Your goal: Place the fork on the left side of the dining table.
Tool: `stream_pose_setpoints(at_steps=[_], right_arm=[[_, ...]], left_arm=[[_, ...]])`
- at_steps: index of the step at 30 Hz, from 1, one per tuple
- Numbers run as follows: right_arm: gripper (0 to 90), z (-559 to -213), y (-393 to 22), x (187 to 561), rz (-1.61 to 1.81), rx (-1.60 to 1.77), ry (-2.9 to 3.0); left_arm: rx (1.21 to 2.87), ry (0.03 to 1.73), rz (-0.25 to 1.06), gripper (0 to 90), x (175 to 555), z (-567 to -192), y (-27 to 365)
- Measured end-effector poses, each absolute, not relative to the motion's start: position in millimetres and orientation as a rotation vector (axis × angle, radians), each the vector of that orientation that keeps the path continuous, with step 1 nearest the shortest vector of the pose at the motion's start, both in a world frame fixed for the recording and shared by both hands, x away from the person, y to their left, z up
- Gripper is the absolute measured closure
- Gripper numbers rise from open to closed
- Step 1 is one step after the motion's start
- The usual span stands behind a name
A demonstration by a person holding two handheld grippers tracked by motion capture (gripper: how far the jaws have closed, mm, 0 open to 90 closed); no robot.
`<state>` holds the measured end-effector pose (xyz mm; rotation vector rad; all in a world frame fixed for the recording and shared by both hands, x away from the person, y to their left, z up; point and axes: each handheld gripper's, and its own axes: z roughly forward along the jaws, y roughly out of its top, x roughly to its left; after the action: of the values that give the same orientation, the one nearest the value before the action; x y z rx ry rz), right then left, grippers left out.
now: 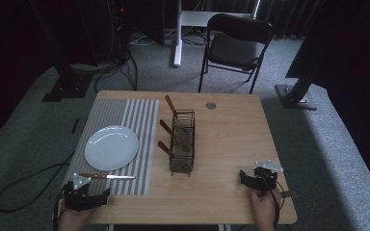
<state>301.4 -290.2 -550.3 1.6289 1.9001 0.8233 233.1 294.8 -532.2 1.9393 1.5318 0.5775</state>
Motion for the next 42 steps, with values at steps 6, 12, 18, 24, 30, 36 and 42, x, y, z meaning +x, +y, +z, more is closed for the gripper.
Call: stream_pose_setpoints(at_steps=[6,12,18,24,30,36,42], right_arm=[[13.5,-550.3,-290.3,301.4,0.823,1.629,1.9],[13.5,-550.3,-290.3,301.4,0.823,1.629,1.9],[13.5,-550.3,-290.2,301.4,0.823,1.629,1.9],[13.5,-550.3,-290.3,301.4,0.823,1.628,1.9],[13.5,-550.3,-290.2,301.4,0.823,1.629,1.9],[13.5,-550.3,-290.3,301.4,0.823,1.628,1.901],[13.5,-550.3,-290.3,301.4,0.824,1.628,1.9]], left_arm=[[1.939,1.476,0.548,3.0,231.9,-525.5,293.9],[1.95,1.417,0.518,3.1,233.3,-517.9,287.6],[1.954,1.344,0.486,3.1,236.2,-510.3,276.3],[1.948,1.295,0.476,3.1,242.7,-499.9,266.3],[1.957,1.215,0.421,3.1,251.7,-488.8,258.2],[1.965,1.181,0.392,3.1,262.6,-483.2,253.8],[1.966,1.153,0.38,3.1,270.7,-474.6,249.7]])
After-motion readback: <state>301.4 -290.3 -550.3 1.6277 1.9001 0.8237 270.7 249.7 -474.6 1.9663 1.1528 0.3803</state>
